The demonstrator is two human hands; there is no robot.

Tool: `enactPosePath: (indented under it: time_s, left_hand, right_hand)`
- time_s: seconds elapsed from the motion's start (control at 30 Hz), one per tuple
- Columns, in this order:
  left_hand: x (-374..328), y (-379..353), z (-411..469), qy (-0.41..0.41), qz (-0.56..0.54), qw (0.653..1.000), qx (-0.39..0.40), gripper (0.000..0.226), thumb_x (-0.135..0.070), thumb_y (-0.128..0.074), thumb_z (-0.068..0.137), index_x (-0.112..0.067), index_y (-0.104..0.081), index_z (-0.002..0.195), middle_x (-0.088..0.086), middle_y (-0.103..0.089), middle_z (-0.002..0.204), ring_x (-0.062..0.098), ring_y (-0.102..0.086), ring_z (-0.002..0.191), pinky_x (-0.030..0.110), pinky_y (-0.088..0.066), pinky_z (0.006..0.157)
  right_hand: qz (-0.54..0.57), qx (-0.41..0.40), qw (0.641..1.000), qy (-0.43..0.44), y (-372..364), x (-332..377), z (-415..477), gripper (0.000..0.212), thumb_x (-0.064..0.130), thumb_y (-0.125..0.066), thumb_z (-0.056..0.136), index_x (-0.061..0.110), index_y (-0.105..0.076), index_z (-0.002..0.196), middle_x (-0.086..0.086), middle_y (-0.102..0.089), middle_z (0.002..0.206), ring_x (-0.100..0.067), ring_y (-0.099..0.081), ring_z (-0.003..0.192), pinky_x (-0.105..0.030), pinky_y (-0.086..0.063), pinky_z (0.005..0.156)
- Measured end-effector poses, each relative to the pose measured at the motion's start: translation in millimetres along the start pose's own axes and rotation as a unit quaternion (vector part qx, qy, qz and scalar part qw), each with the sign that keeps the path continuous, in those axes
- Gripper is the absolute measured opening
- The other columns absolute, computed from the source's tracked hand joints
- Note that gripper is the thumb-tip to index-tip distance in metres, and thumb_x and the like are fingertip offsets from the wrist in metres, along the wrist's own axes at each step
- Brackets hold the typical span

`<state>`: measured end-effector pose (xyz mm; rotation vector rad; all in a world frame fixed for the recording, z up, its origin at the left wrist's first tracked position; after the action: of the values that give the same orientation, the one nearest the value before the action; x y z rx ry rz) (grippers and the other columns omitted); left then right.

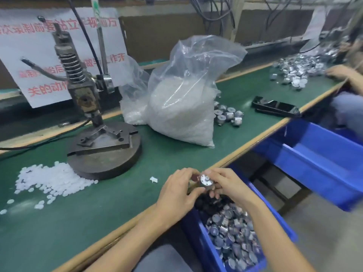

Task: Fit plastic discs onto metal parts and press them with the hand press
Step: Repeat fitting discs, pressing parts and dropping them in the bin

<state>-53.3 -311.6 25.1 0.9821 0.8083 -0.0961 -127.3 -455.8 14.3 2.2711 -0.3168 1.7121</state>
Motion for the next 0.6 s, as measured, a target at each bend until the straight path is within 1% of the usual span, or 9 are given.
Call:
enactPosePath:
  time_s: [0.13,0.23,0.27,0.33,0.37,0.4,0.47,0.53,0.6]
  left_hand:
    - [-10,-36,-4,-0.029,-0.005,0.999,0.042,0.021,-0.019,-0.066,0.085,-0.015,-0.06,0.104,-0.011,-0.056,0.093,0.004,-0.048,0.08,0.023,-0.043,0.08]
    - [-16,-52,4,-0.04,0.012,0.997,0.062,0.019,-0.016,-0.064,0.085,-0.015,-0.06,0.104,-0.006,-0.058,0.1,0.01,-0.053,0.092,0.021,-0.041,0.083]
    - [-18,-55,8,-0.04,0.012,0.997,0.064,0.019,-0.016,-0.063,0.086,-0.016,-0.06,0.104,-0.007,-0.058,0.102,0.01,-0.053,0.093,0.021,-0.04,0.083]
    - [-18,-58,14,-0.036,0.011,0.997,0.062,0.019,-0.015,-0.062,0.086,-0.018,-0.059,0.104,-0.01,-0.056,0.103,0.006,-0.05,0.091,0.021,-0.04,0.085]
    - [-17,-58,15,-0.034,0.013,0.998,0.06,0.019,-0.013,-0.062,0.086,-0.018,-0.059,0.104,-0.012,-0.054,0.103,0.004,-0.048,0.09,0.021,-0.04,0.085]
    - [-15,-57,15,-0.033,0.014,0.998,0.058,0.02,-0.011,-0.062,0.086,-0.018,-0.06,0.104,-0.013,-0.053,0.102,0.003,-0.046,0.088,0.02,-0.039,0.085]
    - [-12,-55,13,-0.031,0.015,0.998,0.058,0.021,-0.008,-0.061,0.085,-0.018,-0.06,0.103,-0.013,-0.051,0.1,0.0,-0.043,0.085,0.016,-0.035,0.083]
    - [-11,-53,11,-0.037,0.015,0.997,0.063,0.022,-0.006,-0.061,0.084,-0.019,-0.06,0.102,-0.014,-0.049,0.098,-0.005,-0.042,0.084,0.012,-0.031,0.081]
    - [-10,-52,9,-0.049,0.016,0.996,0.069,0.022,-0.006,-0.061,0.083,-0.018,-0.06,0.101,-0.016,-0.049,0.097,-0.011,-0.041,0.086,0.009,-0.03,0.081]
  right_hand:
    - [-0.072,-0.074,0.99,-0.1,57,-63,-8,0.023,0.021,-0.052,0.097,0.011,-0.055,0.076,0.0,-0.058,0.057,-0.014,-0.057,0.049,-0.021,-0.04,0.044]
    - [-0.163,-0.146,0.96,-0.171,79,-124,-3,0.022,0.022,-0.054,0.095,0.015,-0.056,0.074,-0.001,-0.054,0.068,-0.017,-0.058,0.058,-0.027,-0.046,0.054]
    - [-0.204,-0.167,0.946,-0.191,82,-142,-2,0.021,0.022,-0.055,0.094,0.015,-0.058,0.075,-0.003,-0.056,0.072,-0.019,-0.058,0.064,-0.032,-0.048,0.067]
    - [-0.27,-0.207,0.916,-0.212,86,-171,-2,0.012,0.021,-0.058,0.091,0.016,-0.064,0.082,-0.01,-0.062,0.085,-0.024,-0.058,0.085,-0.034,-0.034,0.094]
    - [-0.275,-0.221,0.912,-0.209,87,-182,-3,0.009,0.02,-0.061,0.089,0.014,-0.066,0.092,-0.014,-0.065,0.094,-0.027,-0.059,0.094,-0.031,-0.032,0.095]
    - [-0.276,-0.225,0.912,-0.202,86,-190,-4,0.018,0.017,-0.064,0.087,0.012,-0.066,0.103,-0.017,-0.063,0.102,-0.029,-0.059,0.099,-0.03,-0.035,0.092]
    - [-0.295,-0.194,0.915,-0.197,83,-204,-7,0.031,0.014,-0.065,0.086,0.013,-0.059,0.116,-0.016,-0.049,0.117,-0.03,-0.057,0.107,-0.029,-0.04,0.092]
    - [-0.329,-0.158,0.91,-0.196,80,-213,-9,0.039,0.014,-0.062,0.089,0.016,-0.052,0.127,-0.011,-0.035,0.125,-0.029,-0.057,0.106,-0.031,-0.043,0.095]
    - [-0.366,-0.164,0.896,-0.19,78,-217,-9,0.046,0.019,-0.06,0.091,0.02,-0.046,0.135,-0.01,-0.032,0.132,-0.027,-0.059,0.103,-0.031,-0.045,0.09]
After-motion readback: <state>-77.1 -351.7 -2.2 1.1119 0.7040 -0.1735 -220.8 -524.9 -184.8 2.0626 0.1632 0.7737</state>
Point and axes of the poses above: each hand's wrist, its own z-axis towards the middle knuckle, its own y-axis out of the back of the hand, x = y × z, the point moved 2 cm from there along z, towards the middle knuckle
